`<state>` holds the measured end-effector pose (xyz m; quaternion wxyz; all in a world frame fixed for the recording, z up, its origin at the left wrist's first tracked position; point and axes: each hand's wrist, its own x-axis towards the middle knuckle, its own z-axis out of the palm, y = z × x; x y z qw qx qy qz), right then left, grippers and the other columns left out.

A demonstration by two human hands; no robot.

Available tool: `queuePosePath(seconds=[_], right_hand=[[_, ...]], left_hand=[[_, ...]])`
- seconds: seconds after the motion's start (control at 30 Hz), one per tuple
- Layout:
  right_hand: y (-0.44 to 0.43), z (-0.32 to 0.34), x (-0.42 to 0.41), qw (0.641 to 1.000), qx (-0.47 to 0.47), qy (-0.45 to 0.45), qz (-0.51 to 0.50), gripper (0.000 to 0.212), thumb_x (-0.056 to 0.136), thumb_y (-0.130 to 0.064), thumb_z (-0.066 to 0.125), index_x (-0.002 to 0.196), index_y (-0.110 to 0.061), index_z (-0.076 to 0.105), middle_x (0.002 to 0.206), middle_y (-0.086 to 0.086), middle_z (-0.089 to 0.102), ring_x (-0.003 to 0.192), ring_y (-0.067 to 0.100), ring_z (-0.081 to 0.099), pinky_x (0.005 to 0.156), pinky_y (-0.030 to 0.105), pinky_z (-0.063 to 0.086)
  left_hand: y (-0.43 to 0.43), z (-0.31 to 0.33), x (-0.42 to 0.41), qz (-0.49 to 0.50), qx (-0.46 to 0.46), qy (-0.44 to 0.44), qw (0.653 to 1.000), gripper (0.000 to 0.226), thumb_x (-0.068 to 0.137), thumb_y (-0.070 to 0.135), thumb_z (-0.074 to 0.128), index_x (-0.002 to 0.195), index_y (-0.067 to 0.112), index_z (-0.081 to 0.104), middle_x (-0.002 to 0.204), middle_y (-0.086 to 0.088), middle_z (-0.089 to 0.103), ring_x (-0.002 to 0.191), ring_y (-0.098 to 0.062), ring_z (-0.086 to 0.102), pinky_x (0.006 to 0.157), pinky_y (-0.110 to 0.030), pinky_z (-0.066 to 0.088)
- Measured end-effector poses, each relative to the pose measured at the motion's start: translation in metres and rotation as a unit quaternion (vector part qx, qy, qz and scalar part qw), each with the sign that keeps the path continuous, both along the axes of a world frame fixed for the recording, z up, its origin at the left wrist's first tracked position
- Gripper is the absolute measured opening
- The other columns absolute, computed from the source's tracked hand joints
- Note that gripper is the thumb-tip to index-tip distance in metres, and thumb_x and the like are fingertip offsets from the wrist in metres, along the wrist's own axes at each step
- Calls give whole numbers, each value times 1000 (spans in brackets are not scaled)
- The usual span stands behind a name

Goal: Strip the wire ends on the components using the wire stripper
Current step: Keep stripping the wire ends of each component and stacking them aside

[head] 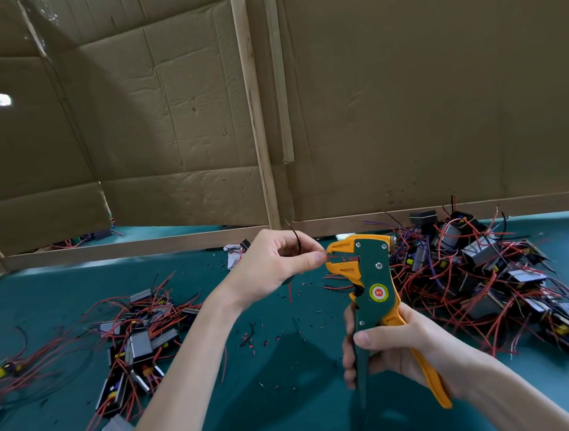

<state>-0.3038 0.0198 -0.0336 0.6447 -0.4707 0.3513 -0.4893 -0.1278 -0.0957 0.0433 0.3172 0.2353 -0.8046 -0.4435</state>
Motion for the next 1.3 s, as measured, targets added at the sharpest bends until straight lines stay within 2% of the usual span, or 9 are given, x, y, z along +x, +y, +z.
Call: queuePosePath(seconds=[0.2, 0.43, 0.7, 0.83, 0.97, 1.03, 1.13, 1.2, 1.3], right_hand=[[0, 2, 1, 1000, -13, 7, -11, 29, 71, -17, 87, 89, -6, 67, 79, 29, 63, 71, 40, 64, 74, 54, 53], [3, 5, 0, 999, -8, 32, -10, 35, 68, -21, 88, 89, -1, 68, 75, 28, 62, 67, 38, 64, 71, 50, 55], [10, 10, 10, 996, 22, 63, -54, 26, 64, -21, 84, 68, -8, 62, 58, 21, 54, 47, 29, 54, 52, 39, 52], [11, 8, 23, 994, 22, 43, -97, 33, 65, -26, 81, 58, -5, 57, 52, 19, 51, 41, 28, 50, 48, 36, 48], [5, 0, 28, 982, 73, -6, -177, 40, 60, -30, 78, 51, -9, 46, 44, 12, 36, 32, 21, 35, 38, 27, 37], [1, -2, 22, 982, 88, -16, -169, 34, 59, -27, 79, 53, -9, 51, 48, 14, 41, 36, 24, 40, 40, 31, 42], [-4, -3, 12, 986, 116, -75, -94, 20, 65, -13, 77, 76, 0, 67, 70, 22, 57, 59, 34, 58, 61, 45, 54], [-6, -6, 6, 982, 129, -99, -97, 34, 65, -10, 69, 95, 5, 63, 78, 27, 60, 66, 38, 62, 66, 49, 56], [-8, -7, 2, 979, 130, -118, -104, 34, 67, 1, 65, 100, 2, 54, 82, 31, 63, 68, 41, 64, 66, 51, 57]], left_hand=[[-3, 1, 4, -2, 23, -12, 1000, 12, 80, 17, 74, 71, 23, 72, 71, -2, 64, 71, -22, 48, 68, -38, 39], [-4, 0, 5, -15, 24, -25, 999, 9, 70, 34, 74, 73, 25, 73, 73, 3, 68, 70, -13, 54, 64, -25, 43], [-8, 1, 10, -43, 11, -48, 998, 10, 75, 32, 73, 76, 23, 71, 67, 11, 65, 61, -3, 53, 56, -17, 43], [-12, -6, 8, -59, 50, -7, 997, 7, 88, 21, 64, 89, 16, 60, 70, 11, 64, 64, -4, 55, 60, -14, 44], [-16, -21, 5, -68, 137, 21, 988, 19, 98, 20, 42, 91, 12, 58, 84, 2, 70, 73, -9, 55, 74, -24, 46], [-16, -28, 0, -69, 125, 3, 990, 26, 101, 16, 37, 90, 13, 61, 86, 2, 71, 74, -7, 55, 78, -25, 46], [-15, -34, -6, -36, 82, -13, 996, 32, 102, 14, 39, 91, 20, 68, 79, 11, 68, 71, -3, 54, 72, -15, 46], [-18, -33, -6, 7, 46, -12, 999, 30, 100, 14, 45, 95, 27, 71, 75, 15, 65, 69, -2, 53, 70, -12, 43], [-22, -31, -4, 55, 7, 20, 998, 23, 92, 14, 60, 98, 31, 72, 72, 16, 69, 63, -1, 52, 68, -14, 45]])
